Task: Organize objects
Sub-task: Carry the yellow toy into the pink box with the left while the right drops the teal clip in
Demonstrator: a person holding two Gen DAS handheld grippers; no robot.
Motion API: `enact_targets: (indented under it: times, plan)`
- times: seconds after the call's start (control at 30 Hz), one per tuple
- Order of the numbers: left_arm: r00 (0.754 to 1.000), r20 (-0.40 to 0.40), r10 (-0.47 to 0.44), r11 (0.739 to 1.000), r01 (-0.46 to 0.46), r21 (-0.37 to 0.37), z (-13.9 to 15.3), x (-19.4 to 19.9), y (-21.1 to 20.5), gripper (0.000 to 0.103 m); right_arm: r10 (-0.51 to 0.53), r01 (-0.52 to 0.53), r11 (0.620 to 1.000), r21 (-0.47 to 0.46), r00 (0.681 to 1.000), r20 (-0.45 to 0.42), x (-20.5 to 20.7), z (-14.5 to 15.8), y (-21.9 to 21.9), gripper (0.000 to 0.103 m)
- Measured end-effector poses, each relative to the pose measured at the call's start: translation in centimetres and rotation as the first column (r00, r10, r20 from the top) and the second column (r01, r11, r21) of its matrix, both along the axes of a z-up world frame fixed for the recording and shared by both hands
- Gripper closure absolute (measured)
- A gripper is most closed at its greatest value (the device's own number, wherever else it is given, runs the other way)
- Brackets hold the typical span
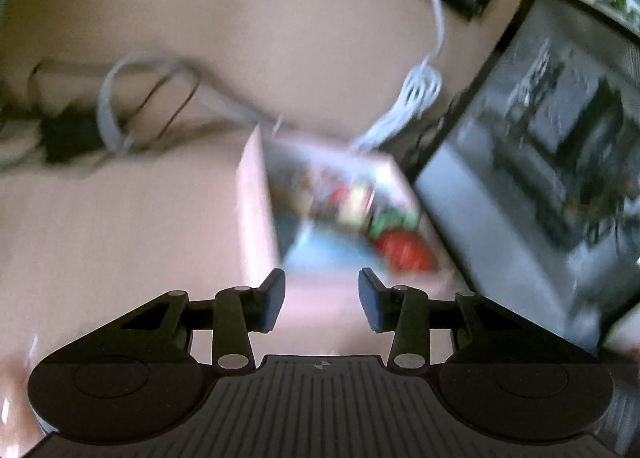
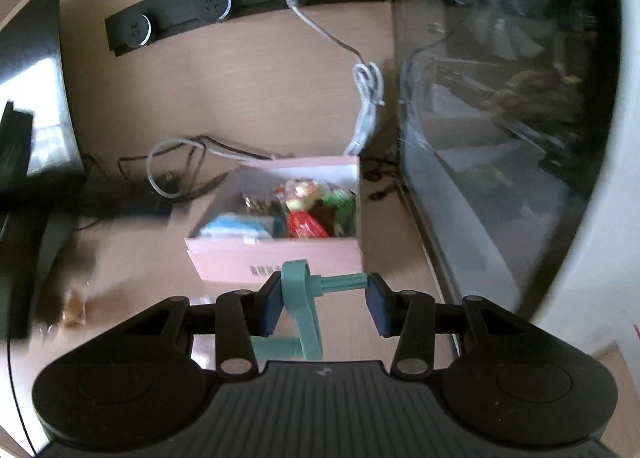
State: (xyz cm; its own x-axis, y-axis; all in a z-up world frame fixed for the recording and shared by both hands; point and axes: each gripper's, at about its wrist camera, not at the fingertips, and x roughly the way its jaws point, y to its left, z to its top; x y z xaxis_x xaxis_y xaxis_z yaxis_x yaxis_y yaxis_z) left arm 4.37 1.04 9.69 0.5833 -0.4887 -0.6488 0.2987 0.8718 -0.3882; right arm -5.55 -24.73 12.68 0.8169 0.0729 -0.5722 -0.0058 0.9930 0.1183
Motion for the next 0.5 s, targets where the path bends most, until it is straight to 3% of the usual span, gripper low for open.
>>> enact_targets:
  times: [0.17, 0.33, 0.4, 0.5]
  plan:
    - [0.999, -0.043, 0.006, 1.000, -0.005, 0.014, -0.9, -5.7, 2.9, 0.064, 0.088, -0.087, 0.996, -0.021, 0.993, 0.072, 6.1, 2.2, 1.1, 0.059]
    - [0.997, -0.035, 0.075, 0.997, -0.075, 0.018, -0.5, -8.4, 5.5, 0.064, 0.129, -0.130, 0.991, 0.002, 0.980, 0.151, 14.7, 3.7, 2.9, 0.059]
    - [0.992, -0.033, 0.121, 0.992, -0.120, 0.037, -0.5, -9.1, 6.5, 0.064, 0.084, -0.089, 0.996, 0.023, 0.985, 0.152, 17.5, 3.4, 3.3, 0.045]
    - [0.985, -0.039, 0.167, 0.985, -0.165, 0.051, -0.7, -10.3, 8.4, 0.064, 0.012, -0.017, 0.999, 0.039, 0.993, 0.115, 19.2, 2.5, 3.4, 0.041]
